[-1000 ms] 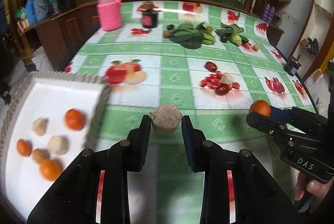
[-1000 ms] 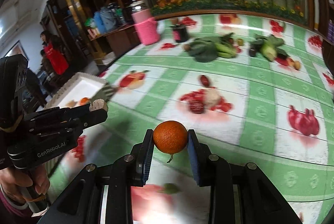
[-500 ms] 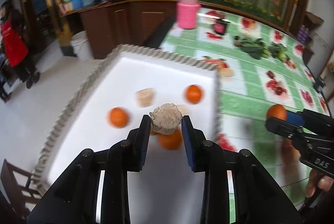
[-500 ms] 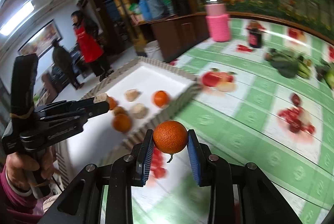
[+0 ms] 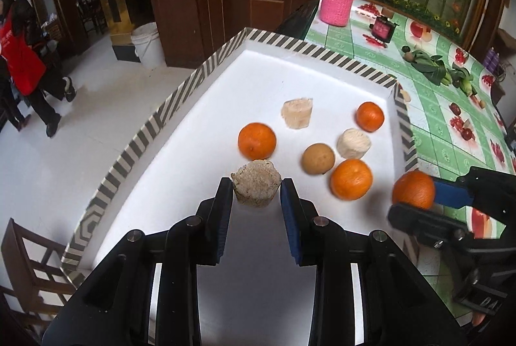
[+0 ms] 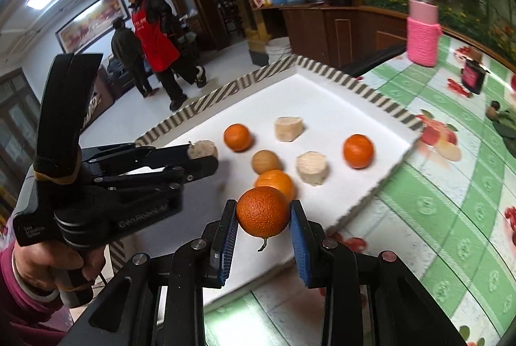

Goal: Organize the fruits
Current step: 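Carry the textured ball and the orange over the white tray with both grippers, then open the right gripper to drop the orange while the left gripper releases the textured ball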

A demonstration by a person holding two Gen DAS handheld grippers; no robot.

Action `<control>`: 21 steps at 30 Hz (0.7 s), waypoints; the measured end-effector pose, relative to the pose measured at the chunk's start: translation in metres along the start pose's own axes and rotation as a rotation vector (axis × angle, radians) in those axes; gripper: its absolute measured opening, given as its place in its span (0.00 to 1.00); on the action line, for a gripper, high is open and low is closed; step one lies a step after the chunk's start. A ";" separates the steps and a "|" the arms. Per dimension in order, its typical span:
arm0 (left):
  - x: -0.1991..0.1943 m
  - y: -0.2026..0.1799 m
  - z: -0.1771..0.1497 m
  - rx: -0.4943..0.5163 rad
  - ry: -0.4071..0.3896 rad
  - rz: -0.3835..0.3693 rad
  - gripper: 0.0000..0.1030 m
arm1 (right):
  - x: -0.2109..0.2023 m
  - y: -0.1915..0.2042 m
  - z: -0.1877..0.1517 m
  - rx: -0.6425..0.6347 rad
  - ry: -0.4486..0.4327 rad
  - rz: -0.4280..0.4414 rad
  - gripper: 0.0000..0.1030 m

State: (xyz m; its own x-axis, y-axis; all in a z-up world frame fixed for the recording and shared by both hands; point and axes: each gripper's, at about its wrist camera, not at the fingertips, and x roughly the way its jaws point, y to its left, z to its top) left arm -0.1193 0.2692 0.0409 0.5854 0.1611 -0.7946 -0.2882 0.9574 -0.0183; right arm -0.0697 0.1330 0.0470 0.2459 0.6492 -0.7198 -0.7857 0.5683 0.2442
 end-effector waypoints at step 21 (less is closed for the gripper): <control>0.013 0.009 -0.001 -0.028 0.021 0.058 0.30 | 0.045 0.024 0.000 -0.129 0.115 -0.053 0.30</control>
State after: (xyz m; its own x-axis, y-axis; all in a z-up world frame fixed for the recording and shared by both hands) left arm -0.1149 0.2802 0.0301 0.5510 0.2110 -0.8074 -0.3424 0.9395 0.0119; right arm -0.0780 0.1758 0.0202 0.2282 0.5534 -0.8010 -0.8412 0.5263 0.1239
